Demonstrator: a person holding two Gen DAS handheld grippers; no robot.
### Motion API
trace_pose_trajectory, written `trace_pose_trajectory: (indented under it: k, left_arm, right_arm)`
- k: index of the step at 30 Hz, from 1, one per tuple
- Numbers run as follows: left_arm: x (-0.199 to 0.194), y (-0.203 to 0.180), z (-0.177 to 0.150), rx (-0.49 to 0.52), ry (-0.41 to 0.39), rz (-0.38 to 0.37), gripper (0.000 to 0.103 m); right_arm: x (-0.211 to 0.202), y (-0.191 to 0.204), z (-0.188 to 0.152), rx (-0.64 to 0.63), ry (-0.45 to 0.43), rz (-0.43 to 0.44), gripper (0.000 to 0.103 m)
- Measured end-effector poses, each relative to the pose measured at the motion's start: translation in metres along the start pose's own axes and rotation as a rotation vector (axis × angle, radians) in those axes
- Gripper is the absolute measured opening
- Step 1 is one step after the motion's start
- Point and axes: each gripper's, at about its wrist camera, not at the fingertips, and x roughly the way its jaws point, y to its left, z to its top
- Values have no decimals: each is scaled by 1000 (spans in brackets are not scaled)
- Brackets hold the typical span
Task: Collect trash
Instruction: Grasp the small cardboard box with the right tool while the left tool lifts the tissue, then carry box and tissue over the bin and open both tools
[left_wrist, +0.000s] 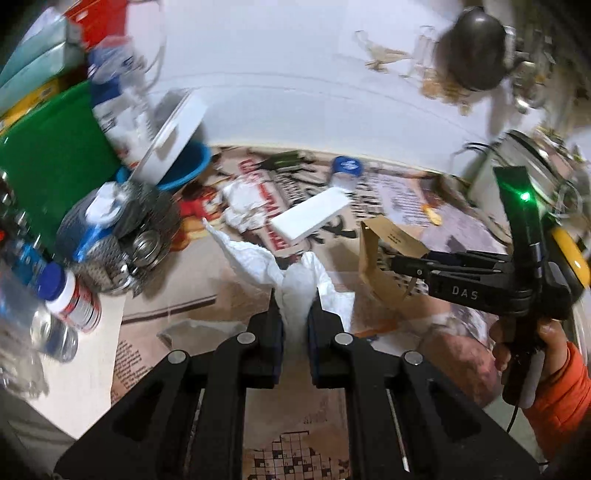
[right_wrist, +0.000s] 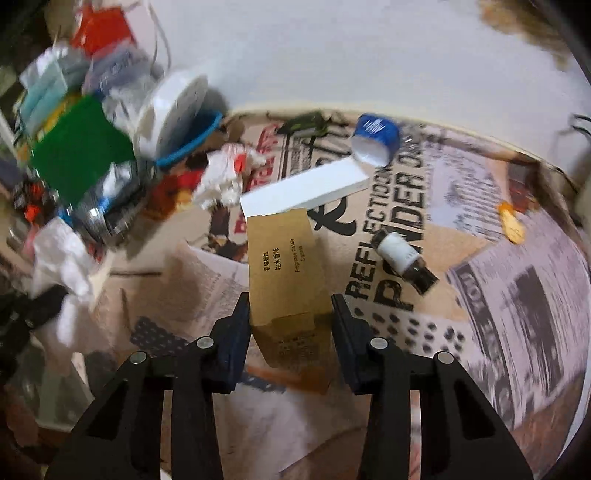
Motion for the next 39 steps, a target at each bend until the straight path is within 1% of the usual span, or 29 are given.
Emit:
trace_pose_trajectory:
  k: [5,7,9,14,18,21,23,31,35,39]
  left_arm:
    - [-20,-18,-4,88,-27,-40,10]
    - [-27,-28,-7,109,-32,-52,10]
    - [-35,-37,-12,121,-38,-62,10]
    - [-58,-65,-30,133,-57,-74,10]
    - [-73,-90,-51,114,-60,-77,10]
    - [-85,-112,-73,90,-65,-67,10]
    - [-92,-129,-91,71,-66,-46,10]
    - [-120,-189,-163,-24,-40,0,10]
    - [-130,-209,-194,-61,-10,13,10]
    - [-132,-217,-217,-91,31,20,10]
  right_arm:
    - [-59,10,-20,91,-126,-32,38]
    - [-78,13,-27,116,-155,-41,38]
    - [-100,14,-36,133,-187,-48,38]
    - [-145,16,-63,127,-248,-62,38]
    - [-168,11,-89,116,-269,-56,38]
    - [-182,5,-113,100,-273,-33,38]
    - [-191,-2,-135,87,-269,-12,38]
    - [-223,-28,-210,50,-201,35,38]
    - [-234,-38,-238,39,-165,54,38]
    - [-233,-47,-260,51,-125,81,38]
